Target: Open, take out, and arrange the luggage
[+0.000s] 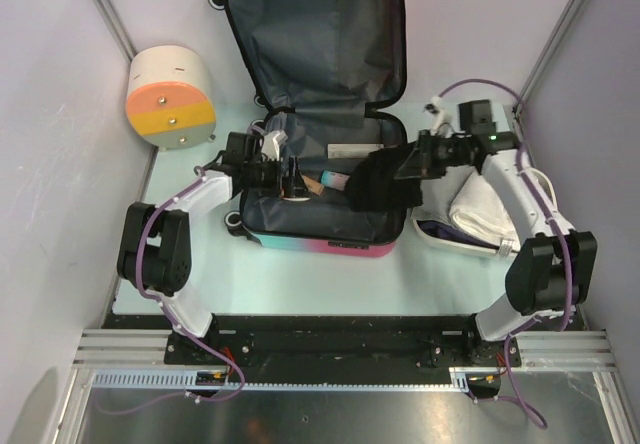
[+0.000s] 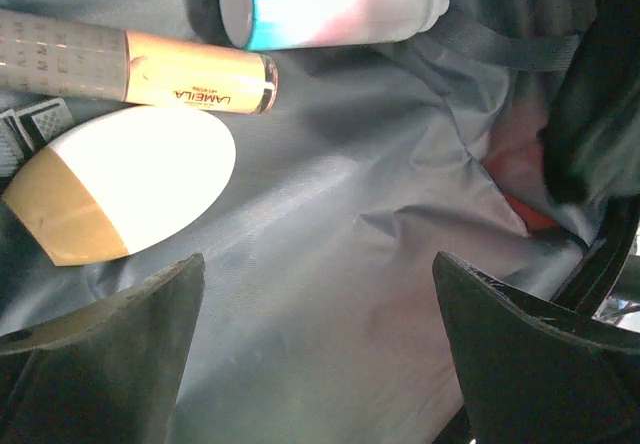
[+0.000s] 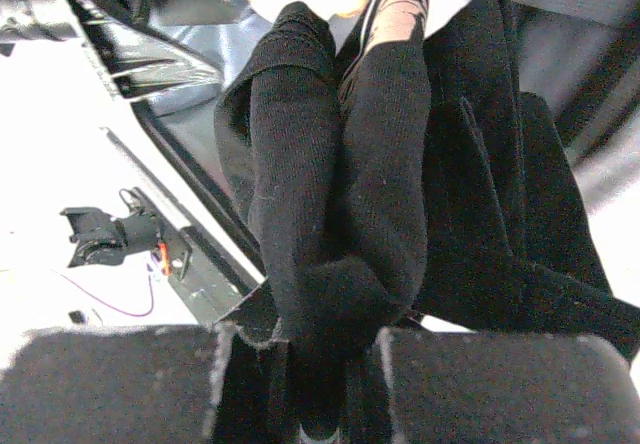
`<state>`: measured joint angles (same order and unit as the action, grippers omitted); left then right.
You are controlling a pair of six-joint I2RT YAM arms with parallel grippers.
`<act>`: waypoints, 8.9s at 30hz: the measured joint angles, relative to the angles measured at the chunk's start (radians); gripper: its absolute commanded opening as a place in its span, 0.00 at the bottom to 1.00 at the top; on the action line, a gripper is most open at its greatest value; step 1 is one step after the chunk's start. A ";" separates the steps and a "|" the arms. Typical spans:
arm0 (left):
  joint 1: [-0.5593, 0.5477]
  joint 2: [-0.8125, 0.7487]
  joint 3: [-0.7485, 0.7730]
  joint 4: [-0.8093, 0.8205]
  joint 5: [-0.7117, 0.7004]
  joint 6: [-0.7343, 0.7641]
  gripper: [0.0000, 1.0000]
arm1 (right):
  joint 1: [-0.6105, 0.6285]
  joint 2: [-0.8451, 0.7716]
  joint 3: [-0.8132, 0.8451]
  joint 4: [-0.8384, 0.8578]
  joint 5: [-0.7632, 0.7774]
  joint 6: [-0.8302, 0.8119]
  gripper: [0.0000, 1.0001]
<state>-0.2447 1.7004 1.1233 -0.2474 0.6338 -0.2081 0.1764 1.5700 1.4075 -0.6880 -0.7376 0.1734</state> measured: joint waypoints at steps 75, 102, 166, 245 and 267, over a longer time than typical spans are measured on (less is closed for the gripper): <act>0.052 -0.233 0.078 -0.105 -0.020 0.162 1.00 | -0.291 -0.290 -0.573 -0.016 0.529 -1.550 0.00; 0.351 -0.212 0.187 -0.137 -0.219 0.105 0.99 | -0.322 0.401 -0.056 0.552 0.428 -1.874 0.68; 0.664 0.573 0.444 0.564 -0.175 -0.327 0.42 | -0.106 -0.207 -0.053 0.305 0.526 -0.716 1.00; 0.500 -0.628 -0.310 0.148 -0.063 0.096 0.89 | 0.288 0.544 0.282 0.109 0.328 -0.868 0.81; 0.485 -0.564 -0.085 0.102 0.027 0.219 1.00 | 0.287 0.566 0.290 0.153 0.282 -0.776 0.00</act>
<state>0.2401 1.1362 1.0382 -0.1452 0.6605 0.0105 0.4633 2.1361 1.6974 -0.5346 -0.4553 -0.6029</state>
